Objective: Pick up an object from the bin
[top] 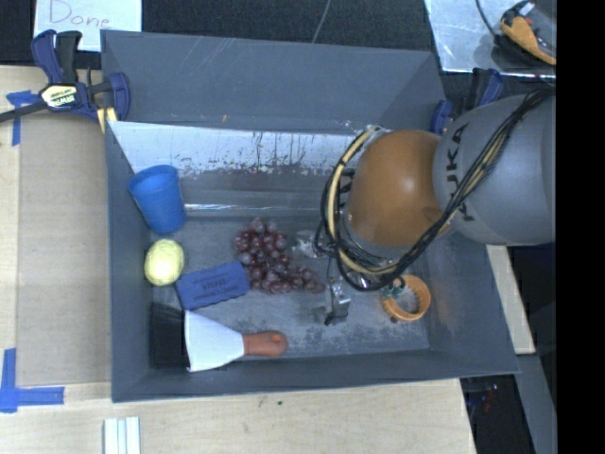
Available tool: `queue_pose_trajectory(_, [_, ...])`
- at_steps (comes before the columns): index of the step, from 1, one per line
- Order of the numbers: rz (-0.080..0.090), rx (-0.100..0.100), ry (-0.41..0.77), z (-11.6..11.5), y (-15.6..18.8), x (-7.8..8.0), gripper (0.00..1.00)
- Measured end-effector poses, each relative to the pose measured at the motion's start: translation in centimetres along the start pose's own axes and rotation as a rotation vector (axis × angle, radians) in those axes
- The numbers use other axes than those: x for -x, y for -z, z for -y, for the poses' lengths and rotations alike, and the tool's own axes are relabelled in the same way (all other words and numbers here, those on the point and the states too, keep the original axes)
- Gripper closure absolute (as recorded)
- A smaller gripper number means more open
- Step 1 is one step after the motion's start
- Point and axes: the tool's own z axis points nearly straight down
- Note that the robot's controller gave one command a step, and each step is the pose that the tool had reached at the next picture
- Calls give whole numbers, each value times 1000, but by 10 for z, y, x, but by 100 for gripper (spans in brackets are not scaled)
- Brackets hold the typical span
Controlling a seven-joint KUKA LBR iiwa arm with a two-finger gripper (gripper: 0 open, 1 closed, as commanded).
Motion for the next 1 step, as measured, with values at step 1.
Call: queue_pose_trajectory(1, [-2, -2, -41, -14, -11, -17, 100])
